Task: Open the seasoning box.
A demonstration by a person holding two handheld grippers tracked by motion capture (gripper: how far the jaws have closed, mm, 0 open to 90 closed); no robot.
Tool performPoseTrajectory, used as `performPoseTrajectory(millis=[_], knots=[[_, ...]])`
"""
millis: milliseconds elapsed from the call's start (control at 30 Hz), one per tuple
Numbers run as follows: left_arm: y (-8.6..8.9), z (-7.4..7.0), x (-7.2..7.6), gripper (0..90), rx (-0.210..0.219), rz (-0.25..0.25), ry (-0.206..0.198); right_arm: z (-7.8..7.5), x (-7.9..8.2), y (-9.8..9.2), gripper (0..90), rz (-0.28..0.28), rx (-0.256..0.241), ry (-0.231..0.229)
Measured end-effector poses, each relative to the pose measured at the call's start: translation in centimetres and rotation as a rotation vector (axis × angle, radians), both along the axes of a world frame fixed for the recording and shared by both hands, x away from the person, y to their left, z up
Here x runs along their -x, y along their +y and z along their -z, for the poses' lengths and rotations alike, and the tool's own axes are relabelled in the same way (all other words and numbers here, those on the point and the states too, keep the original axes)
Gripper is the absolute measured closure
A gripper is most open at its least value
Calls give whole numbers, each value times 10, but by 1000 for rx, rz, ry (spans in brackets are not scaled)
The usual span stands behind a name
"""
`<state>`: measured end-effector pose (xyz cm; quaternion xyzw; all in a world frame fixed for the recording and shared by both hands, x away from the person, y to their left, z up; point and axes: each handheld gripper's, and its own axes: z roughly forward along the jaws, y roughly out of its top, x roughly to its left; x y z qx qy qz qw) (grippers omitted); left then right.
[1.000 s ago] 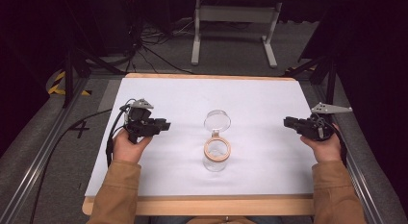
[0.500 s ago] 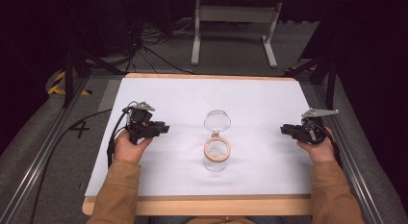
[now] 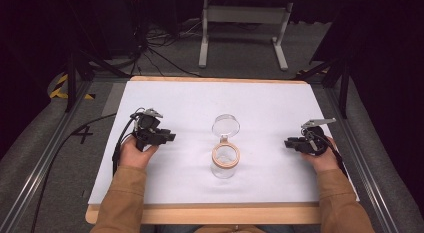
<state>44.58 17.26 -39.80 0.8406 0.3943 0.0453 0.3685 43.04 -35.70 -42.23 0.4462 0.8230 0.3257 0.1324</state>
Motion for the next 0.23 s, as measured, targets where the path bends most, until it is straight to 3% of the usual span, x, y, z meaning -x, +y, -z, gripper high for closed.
performPoseTrajectory(millis=[233], knots=[[-3, -2, 1, 662, 5, 7, -4, 3, 1, 7, 715, -14, 35, 6]])
